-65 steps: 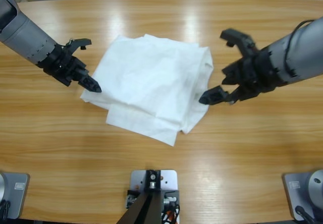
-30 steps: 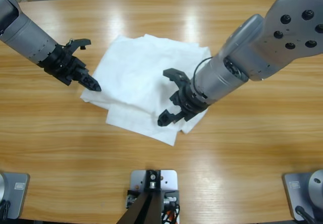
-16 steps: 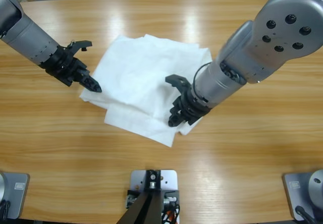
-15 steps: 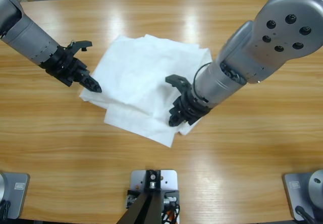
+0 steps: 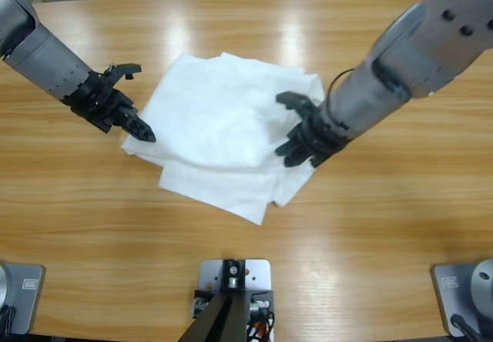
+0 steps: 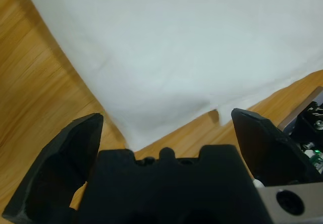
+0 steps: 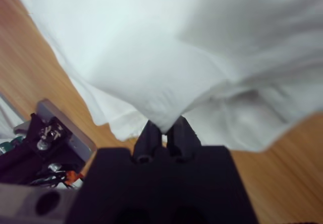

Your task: Fold clothes

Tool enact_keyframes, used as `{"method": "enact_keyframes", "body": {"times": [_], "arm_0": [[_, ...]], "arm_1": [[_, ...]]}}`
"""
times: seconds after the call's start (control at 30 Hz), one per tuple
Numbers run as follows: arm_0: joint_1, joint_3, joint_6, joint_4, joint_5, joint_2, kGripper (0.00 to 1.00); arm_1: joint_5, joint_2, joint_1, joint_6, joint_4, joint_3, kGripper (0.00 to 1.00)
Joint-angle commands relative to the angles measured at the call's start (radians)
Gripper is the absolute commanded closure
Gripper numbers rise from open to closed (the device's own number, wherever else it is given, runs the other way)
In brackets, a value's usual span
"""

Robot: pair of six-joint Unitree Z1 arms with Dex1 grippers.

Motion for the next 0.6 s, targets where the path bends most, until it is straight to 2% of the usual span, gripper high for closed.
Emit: {"method": "enact_keyframes", "body": {"times": [0.03,0.13,0.17,0.2,0.23,0.27,0.33,0.43,0.6], "arm_0": [[0.010,0.007,0.003,-0.013,0.018,0.059,0.000],[0.010,0.007,0.002,-0.013,0.019,0.063,0.000],[0.010,0.007,0.002,-0.013,0.019,0.064,0.000],[0.011,0.007,0.002,-0.013,0.020,0.065,0.000],[0.014,0.007,0.002,-0.013,0.020,0.065,0.000],[0.020,0.008,0.001,-0.013,0.020,0.063,0.000],[0.060,0.019,-0.002,-0.023,-0.002,0.036,0.000],[0.125,0.059,-0.002,-0.065,-0.066,-0.005,0.000],[0.141,0.101,-0.001,-0.093,-0.112,-0.074,0.005]], "arm_1": [[-0.022,-0.052,-0.048,-0.031,0.067,0.033,1.000],[-0.003,-0.022,-0.048,-0.024,0.085,0.027,1.000],[0.000,-0.008,-0.048,-0.022,0.096,0.023,0.951],[-0.009,0.006,-0.048,-0.018,0.121,0.014,0.596],[-0.028,0.008,-0.048,-0.014,0.142,0.010,0.400],[-0.058,-0.002,-0.049,-0.005,0.156,0.012,0.280],[-0.134,-0.079,-0.100,0.005,0.186,0.034,0.243],[-0.132,-0.173,-0.160,-0.004,0.203,0.055,0.238],[-0.149,-0.319,-0.187,-0.004,0.238,0.074,0.230]]}}
